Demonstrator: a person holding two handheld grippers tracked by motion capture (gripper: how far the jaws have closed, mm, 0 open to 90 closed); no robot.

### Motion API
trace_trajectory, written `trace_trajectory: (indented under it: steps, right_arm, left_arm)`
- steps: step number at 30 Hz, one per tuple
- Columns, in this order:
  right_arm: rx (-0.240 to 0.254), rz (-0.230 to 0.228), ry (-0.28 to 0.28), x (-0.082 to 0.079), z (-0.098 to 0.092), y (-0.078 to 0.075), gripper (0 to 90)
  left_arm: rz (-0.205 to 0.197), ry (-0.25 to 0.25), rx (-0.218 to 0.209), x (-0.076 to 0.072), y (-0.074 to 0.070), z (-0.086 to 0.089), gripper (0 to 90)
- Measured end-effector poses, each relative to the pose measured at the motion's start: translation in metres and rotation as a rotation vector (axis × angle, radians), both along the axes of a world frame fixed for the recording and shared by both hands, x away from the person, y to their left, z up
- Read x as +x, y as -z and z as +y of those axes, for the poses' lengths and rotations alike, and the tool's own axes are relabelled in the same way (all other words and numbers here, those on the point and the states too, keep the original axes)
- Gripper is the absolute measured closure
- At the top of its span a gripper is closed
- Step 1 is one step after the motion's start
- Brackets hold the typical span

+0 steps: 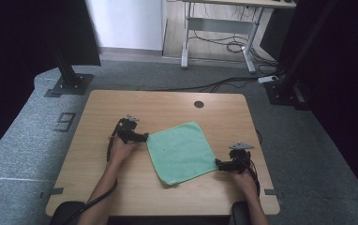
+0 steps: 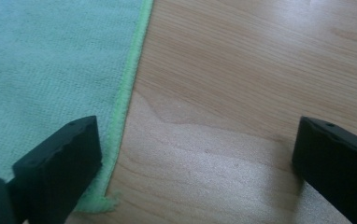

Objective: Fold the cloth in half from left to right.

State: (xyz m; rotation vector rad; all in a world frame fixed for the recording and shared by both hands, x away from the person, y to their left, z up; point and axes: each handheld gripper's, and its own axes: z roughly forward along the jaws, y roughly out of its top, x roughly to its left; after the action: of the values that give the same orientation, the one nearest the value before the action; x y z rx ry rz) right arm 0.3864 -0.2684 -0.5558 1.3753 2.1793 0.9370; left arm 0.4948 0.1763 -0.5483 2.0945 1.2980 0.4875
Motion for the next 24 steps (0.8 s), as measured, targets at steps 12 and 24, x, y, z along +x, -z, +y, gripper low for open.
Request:
trace_trajectory:
  steps: [12, 24]
  right_arm:
    - [0.071, -0.017, -0.103, -0.007, 0.021, -0.020, 6.2]
    - [0.080, 0.009, -0.241, -0.015, 0.059, -0.026, 9.1]
  left_arm:
    - [-0.046, 0.095, -0.031, -0.009, -0.002, -0.002, 31.8]
    - [-0.014, 0.146, -0.058, -0.017, -0.006, -0.013, 78.6]
